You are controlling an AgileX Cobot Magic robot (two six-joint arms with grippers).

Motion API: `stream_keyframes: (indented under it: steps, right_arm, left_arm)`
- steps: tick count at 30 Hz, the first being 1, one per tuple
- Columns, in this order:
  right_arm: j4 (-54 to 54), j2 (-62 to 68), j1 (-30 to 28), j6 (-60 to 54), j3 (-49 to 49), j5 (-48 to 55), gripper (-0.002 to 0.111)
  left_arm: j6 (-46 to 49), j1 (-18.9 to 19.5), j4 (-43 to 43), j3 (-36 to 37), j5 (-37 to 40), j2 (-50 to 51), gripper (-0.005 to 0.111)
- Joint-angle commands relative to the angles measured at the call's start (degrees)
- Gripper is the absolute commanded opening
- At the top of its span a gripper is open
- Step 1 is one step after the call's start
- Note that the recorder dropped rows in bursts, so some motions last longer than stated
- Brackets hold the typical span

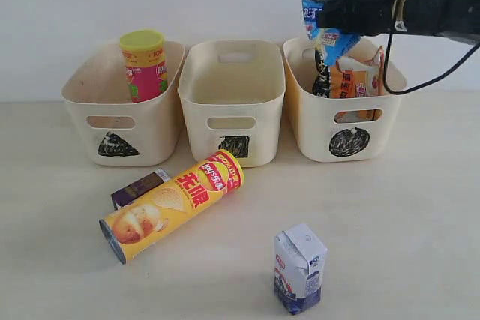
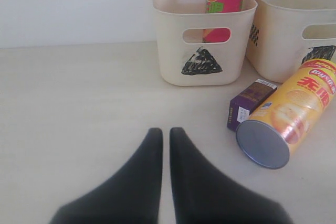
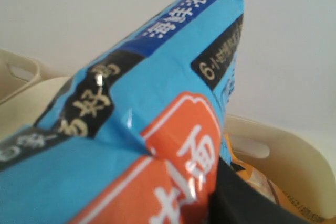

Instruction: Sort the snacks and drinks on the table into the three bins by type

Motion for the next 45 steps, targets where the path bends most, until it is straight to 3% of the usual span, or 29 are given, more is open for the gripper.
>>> stream_keyframes:
  steps: [1,5,7,9,15,16,21,23,27,28,30,35,37,41,45]
  right_arm:
    - [-0.2,2.8,-0.4,-0.1,-1.7,0.7,0.0]
    - [-0.4,4.1,-0.4,-1.1,-1.7,1.1,0.0]
    - [-0.4,4.6,-0.4,-2.0,-1.7,1.9,0.006]
    - [-0.4,4.8,-0.4,-2.1,-1.7,1.7,0.019]
    - [3.0,4.6,-0.4,-2.0,-2.2,1.6,0.083]
    - [3.8,4.6,-0.4,-2.0,-2.2,2.4,0.083]
    - [4.4,2.6,-0.4,0.1,-2.2,7.0,0.075]
    - [3.0,0.3,-0.4,4.5,-2.2,7.4,0.066]
    - [-7.7,-4.9,-0.4,9.9,0.4,7.7,0.027]
    - [-10.6,-6.2,-0.4,10.3,2.0,8.0,0.011]
    - [-17.4,-8.6,-0.4,10.8,5.0,8.1,0.0]
    - [-29.5,-14.5,-0.4,14.2,9.9,8.9,0.0]
    - [-31.0,-17.3,-0.4,15.1,12.1,13.6,0.0]
    - [-31.0,-22.7,-0.4,9.2,17.3,35.9,0.0]
    - [-27.3,-24.5,-0.4,-5.6,19.5,52.4,0.0]
  left_arm:
    - [-0.4,0.2,-0.6,0.2,-0.3,-0.2,0.004]
    - [-0.4,0.2,-0.6,0.2,-0.3,-0.2,0.004]
    - [-0.4,0.2,-0.6,0.2,-0.3,-0.2,0.004]
    - [-0.4,0.2,-0.6,0.2,-0.3,-0.2,0.004]
    - [-0.4,0.2,-0.6,0.2,-0.3,-0.2,0.004]
    - [-0.4,0.2,-0.6,0.2,-0.3,-0.2,0.004]
    - [-0.4,0.2,-0.6,0.2,-0.3,-0.2,0.004]
    - [-0.4,0.2,-0.6,0.2,-0.3,-0.2,0.004]
    - [-0.4,0.2,-0.6,0.2,-0.3,-0.2,0.004]
    - [-0.4,0.2,-0.6,0.2,-0.3,-0.2,0.004]
    - [-0.4,0.2,-0.6,0.2,-0.3,-0.2,0.004]
    - [-0.4,0.2,-0.6,0.2,-0.3,-0.2,0.004]
    - [-0.4,0.2,-0.6,0.2,-0.3,-0.2,0.004]
    - [-0.4,0.2,-0.6,0.2,-0.3,-0.2,0.004]
    - [-0.4,0.2,-0.6,0.2,-0.3,-0.2,0.004]
